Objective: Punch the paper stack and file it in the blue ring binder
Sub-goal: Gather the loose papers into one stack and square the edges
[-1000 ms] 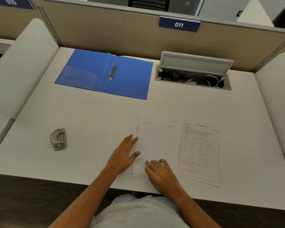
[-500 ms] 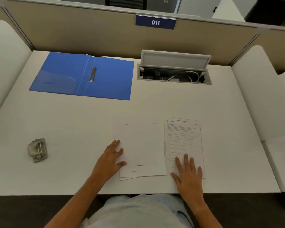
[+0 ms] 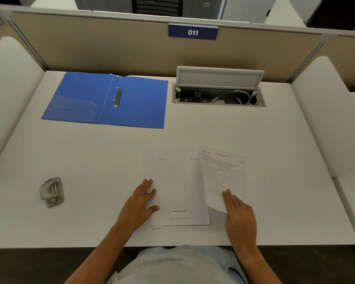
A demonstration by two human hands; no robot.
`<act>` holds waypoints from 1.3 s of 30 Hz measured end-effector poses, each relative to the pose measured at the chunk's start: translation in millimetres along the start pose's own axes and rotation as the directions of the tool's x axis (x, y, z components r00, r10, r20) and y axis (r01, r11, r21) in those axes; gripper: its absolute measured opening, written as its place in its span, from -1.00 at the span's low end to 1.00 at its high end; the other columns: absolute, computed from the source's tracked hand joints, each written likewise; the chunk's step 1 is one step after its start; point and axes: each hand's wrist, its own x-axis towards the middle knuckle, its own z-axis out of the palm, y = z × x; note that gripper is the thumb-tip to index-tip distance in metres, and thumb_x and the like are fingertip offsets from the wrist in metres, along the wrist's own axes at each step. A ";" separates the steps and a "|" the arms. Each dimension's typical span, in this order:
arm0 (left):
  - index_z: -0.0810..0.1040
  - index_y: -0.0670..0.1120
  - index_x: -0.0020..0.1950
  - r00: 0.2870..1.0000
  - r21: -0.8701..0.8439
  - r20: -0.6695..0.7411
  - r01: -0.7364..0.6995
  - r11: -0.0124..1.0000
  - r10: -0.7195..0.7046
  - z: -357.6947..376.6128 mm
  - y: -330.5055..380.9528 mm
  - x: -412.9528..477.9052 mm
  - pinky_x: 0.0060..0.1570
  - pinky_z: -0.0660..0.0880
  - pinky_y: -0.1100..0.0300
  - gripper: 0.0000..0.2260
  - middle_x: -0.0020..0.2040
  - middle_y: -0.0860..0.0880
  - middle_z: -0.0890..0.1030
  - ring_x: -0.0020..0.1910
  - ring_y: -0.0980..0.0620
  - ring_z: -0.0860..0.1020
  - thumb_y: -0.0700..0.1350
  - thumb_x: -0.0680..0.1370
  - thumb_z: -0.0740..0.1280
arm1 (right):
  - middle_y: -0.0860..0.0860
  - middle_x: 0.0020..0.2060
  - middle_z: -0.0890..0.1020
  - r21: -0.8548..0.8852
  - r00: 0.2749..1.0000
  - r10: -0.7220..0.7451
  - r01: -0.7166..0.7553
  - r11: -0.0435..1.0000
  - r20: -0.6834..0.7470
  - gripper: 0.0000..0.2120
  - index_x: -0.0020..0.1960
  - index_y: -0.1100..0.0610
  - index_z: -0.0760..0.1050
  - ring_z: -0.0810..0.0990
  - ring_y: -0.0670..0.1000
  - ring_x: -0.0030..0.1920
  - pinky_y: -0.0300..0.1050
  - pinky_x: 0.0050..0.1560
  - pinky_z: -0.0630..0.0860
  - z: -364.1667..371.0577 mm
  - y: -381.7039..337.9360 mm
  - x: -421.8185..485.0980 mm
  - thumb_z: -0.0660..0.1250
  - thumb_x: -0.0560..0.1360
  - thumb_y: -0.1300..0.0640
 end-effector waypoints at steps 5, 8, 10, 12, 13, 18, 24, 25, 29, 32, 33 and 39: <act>0.42 -0.13 0.58 1.000 -0.015 0.004 -0.004 1.000 0.004 -4.5 0.6 0.5 0.67 0.15 0.00 -0.38 0.68 0.04 0.11 0.70 -0.05 0.11 0.04 0.59 0.49 | 0.19 0.39 0.65 0.014 0.968 -0.251 0.251 0.968 0.022 -0.49 0.49 0.23 0.55 0.70 0.27 0.29 0.17 0.17 0.67 8.5 -50.4 7.3 0.08 0.61 0.24; 0.39 -0.07 0.61 0.999 -0.066 -0.013 0.050 0.997 -0.051 -10.4 5.3 -0.3 0.60 -0.04 0.22 -0.44 0.69 0.05 0.16 0.70 0.04 0.10 0.02 0.64 0.43 | 0.18 0.43 0.62 0.024 0.936 -0.294 0.295 0.955 0.192 -0.51 0.50 0.16 0.54 0.70 0.29 0.30 0.19 0.13 0.68 27.7 -58.8 6.0 0.13 0.62 0.15; 0.44 -0.04 0.58 0.992 -0.137 -0.080 0.086 0.987 -0.098 -15.1 7.1 -0.9 0.57 0.00 0.23 -0.48 0.66 0.05 0.28 0.65 0.10 0.18 0.00 0.64 0.44 | 0.14 0.47 0.59 0.034 0.894 -0.314 0.320 0.947 0.319 -0.50 0.51 0.11 0.53 0.67 0.26 0.35 0.19 0.16 0.66 29.3 -61.8 7.2 0.16 0.68 -0.09; 0.54 -0.04 0.51 0.957 -0.245 -0.226 0.127 0.961 -0.184 -19.7 9.5 -3.7 0.55 0.22 0.14 -0.54 0.55 0.03 0.47 0.54 0.09 0.37 -0.07 0.61 0.49 | 0.08 0.47 0.59 0.064 0.887 -0.317 0.314 0.947 0.335 -0.34 0.53 0.07 0.51 0.63 0.19 0.39 0.18 0.22 0.63 19.5 -60.0 9.2 0.09 0.68 -0.36; 0.59 -0.05 0.46 0.913 -0.332 -0.304 0.166 0.928 -0.272 -22.6 11.8 -5.5 0.48 0.36 0.11 -0.57 0.47 0.00 0.56 0.45 0.04 0.50 -0.09 0.59 0.51 | 0.02 0.46 0.60 0.101 0.919 -0.282 0.264 0.959 0.275 -0.29 0.54 0.06 0.49 0.60 0.13 0.39 0.15 0.27 0.59 10.9 -57.2 11.0 0.07 0.65 -0.42; 0.59 -0.01 0.36 0.650 -0.817 -0.123 0.362 0.448 -0.750 -42.2 16.1 -6.0 0.29 0.58 0.01 -0.71 0.22 -0.04 0.65 0.19 -0.06 0.63 -0.06 0.63 0.45 | -0.05 0.30 0.60 0.604 0.769 0.551 -0.616 0.506 0.324 -0.30 0.47 0.02 0.49 0.57 0.05 0.29 0.08 0.34 0.54 -13.0 -34.2 35.6 0.14 0.60 -0.47; 0.54 -0.09 0.40 0.663 -0.763 -0.109 0.421 0.490 -0.741 -47.3 34.6 9.7 0.12 0.51 0.13 -0.68 0.18 -0.06 0.63 0.12 -0.04 0.60 -0.08 0.65 0.42 | 0.09 0.09 0.70 0.618 0.556 0.517 -0.783 0.066 0.650 -0.69 0.19 0.09 0.64 0.66 0.15 0.15 0.11 0.28 0.61 -2.4 -44.1 73.0 0.34 0.68 -0.13; 0.53 -0.09 0.42 0.679 -0.728 -0.132 0.428 0.535 -0.723 -47.6 34.3 11.9 0.16 0.53 0.11 -0.64 0.22 -0.08 0.64 0.12 -0.03 0.60 -0.07 0.65 0.43 | 0.09 0.08 0.70 0.611 0.559 0.487 -0.789 0.064 0.671 -0.72 0.15 0.08 0.65 0.66 0.13 0.13 0.10 0.27 0.61 -3.1 -46.7 79.5 0.36 0.66 -0.12; 0.51 -0.10 0.43 0.682 -0.671 -0.153 0.459 0.582 -0.715 -55.7 18.3 16.4 0.25 0.57 0.00 -0.63 0.28 -0.14 0.66 0.12 -0.07 0.60 -0.06 0.65 0.42 | 0.08 0.09 0.69 0.618 0.556 0.526 -0.783 0.071 0.644 -0.80 0.07 0.03 0.64 0.65 0.12 0.12 0.16 0.33 0.58 -3.9 -32.8 93.6 0.37 0.66 -0.09; 0.52 -0.13 0.39 0.705 -0.665 -0.143 0.452 0.595 -0.695 -57.6 22.8 17.4 0.11 0.56 0.08 -0.69 0.17 -0.14 0.68 0.09 -0.10 0.63 -0.13 0.66 0.38 | 0.16 0.12 0.71 0.623 0.558 0.526 -0.780 0.067 0.642 -0.82 0.10 0.07 0.65 0.65 0.09 0.07 0.17 0.31 0.59 0.3 -36.2 92.8 0.38 0.66 -0.03; 0.53 -0.14 0.38 0.731 -0.660 -0.132 0.439 0.610 -0.669 -54.9 29.0 18.3 0.06 0.54 0.12 -0.71 0.13 -0.12 0.68 0.09 -0.10 0.65 -0.16 0.66 0.37 | 0.19 0.11 0.71 0.620 0.571 0.494 -0.781 0.078 0.656 -0.83 0.08 0.09 0.66 0.65 0.09 0.04 0.16 0.28 0.60 2.7 -44.3 91.9 0.39 0.66 0.00; 0.43 -0.13 0.50 0.831 -0.639 -0.123 0.353 0.684 -0.543 -40.2 47.6 16.0 0.35 0.50 0.07 -0.58 0.31 0.03 0.53 0.29 0.00 0.54 -0.18 0.66 0.41 | 0.16 0.05 0.73 0.601 0.594 0.414 -0.788 0.130 0.690 -0.88 0.05 0.05 0.68 0.67 0.11 0.03 0.14 0.26 0.61 3.3 -58.9 92.1 0.40 0.65 0.03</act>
